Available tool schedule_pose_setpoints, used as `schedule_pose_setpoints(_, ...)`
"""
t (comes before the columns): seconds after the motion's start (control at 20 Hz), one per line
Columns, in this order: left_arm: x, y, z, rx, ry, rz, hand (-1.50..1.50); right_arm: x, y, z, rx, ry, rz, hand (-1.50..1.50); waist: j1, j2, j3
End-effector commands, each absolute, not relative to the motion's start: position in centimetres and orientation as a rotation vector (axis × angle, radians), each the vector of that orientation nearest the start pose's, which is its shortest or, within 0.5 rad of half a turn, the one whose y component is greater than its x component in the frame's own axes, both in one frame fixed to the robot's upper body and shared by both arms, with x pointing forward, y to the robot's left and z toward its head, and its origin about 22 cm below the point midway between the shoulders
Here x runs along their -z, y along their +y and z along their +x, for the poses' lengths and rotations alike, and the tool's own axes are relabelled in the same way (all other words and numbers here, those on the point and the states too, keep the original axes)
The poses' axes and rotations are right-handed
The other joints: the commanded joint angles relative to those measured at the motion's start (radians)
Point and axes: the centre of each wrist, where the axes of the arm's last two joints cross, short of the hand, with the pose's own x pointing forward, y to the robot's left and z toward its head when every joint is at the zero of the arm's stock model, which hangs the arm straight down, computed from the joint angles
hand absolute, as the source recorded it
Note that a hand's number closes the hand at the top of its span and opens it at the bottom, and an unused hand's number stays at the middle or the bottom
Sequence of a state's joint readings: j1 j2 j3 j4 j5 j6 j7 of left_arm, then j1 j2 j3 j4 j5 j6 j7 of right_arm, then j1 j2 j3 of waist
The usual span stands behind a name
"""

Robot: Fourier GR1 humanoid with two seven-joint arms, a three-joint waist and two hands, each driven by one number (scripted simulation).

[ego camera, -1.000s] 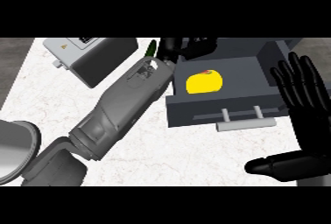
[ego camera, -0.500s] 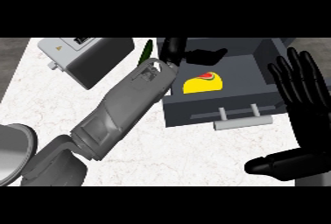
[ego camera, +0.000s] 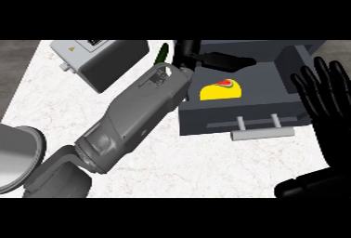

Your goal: Pick up the cup, place it into the drawer and close the drawer

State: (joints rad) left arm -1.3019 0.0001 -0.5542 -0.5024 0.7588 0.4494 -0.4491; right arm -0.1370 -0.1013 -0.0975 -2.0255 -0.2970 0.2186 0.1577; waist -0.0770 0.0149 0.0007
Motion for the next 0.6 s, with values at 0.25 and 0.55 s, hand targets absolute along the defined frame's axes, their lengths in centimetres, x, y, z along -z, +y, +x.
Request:
schedule_pose_setpoints(0.25, -14.8, 2.2, 41.6, 0.028, -1.953, -0.313, -1.50, -15.2, -27.4, 21.5, -0.278, -2.009, 0.306, 1.50, 0.077, -0.021, -0.001)
schedule_pose_setpoints(0.55, -14.2, 7.6, 41.6, -0.078, -1.951, -0.282, -1.50, -16.7, -28.2, 21.1, -0.530, -1.939, 0.169, 1.50, 0.098, -0.027, -0.002)
